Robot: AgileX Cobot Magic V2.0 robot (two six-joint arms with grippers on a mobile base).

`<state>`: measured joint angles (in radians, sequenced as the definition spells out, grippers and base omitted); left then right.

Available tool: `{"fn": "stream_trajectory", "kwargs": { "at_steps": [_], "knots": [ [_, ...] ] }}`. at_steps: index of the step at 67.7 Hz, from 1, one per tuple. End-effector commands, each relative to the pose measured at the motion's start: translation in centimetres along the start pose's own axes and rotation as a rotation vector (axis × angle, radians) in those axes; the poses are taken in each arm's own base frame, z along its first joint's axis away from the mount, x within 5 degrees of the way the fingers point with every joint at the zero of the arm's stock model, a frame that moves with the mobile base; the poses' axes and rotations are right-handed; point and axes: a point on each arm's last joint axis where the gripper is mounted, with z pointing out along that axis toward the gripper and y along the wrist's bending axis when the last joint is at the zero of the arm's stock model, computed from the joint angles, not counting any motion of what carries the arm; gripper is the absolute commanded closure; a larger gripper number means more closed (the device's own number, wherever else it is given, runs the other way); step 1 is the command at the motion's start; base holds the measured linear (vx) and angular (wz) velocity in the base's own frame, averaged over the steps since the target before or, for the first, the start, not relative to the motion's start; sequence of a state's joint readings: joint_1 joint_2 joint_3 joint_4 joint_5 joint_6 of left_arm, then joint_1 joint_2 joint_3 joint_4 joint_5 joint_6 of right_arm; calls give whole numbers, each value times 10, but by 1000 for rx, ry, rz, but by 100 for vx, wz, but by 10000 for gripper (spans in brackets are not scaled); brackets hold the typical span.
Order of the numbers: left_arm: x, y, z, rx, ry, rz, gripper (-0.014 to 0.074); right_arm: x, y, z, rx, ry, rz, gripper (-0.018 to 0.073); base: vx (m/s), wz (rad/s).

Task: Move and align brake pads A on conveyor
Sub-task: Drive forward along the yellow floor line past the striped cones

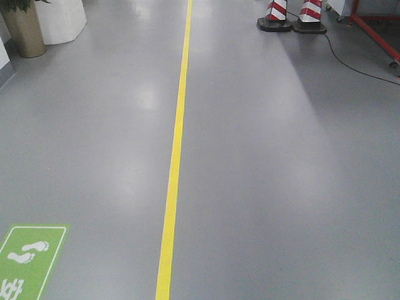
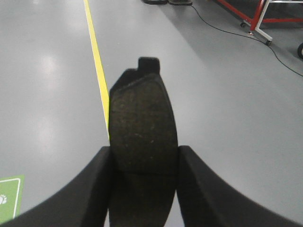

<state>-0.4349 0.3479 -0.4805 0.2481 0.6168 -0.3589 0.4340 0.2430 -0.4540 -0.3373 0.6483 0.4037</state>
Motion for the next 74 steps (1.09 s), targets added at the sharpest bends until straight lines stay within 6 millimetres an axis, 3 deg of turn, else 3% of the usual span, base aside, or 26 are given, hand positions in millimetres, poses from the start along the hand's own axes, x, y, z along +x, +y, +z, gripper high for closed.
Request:
{"fn": "stream_trajectory", "kwargs": {
  "at_steps": [1, 34, 74],
  "knots": [
    [-16, -4, -3, 35, -110, 2, 602, -16, 2, -3, -18, -106, -28, 564, 30, -3],
    [-16, -4, -3, 35, -110, 2, 602, -16, 2, -3, -18, -106, -28, 564, 43, -6],
    [-16, -4, -3, 35, -110, 2, 602, -16, 2, -3, -18, -106, -28, 564, 61, 1]
  ]
}}
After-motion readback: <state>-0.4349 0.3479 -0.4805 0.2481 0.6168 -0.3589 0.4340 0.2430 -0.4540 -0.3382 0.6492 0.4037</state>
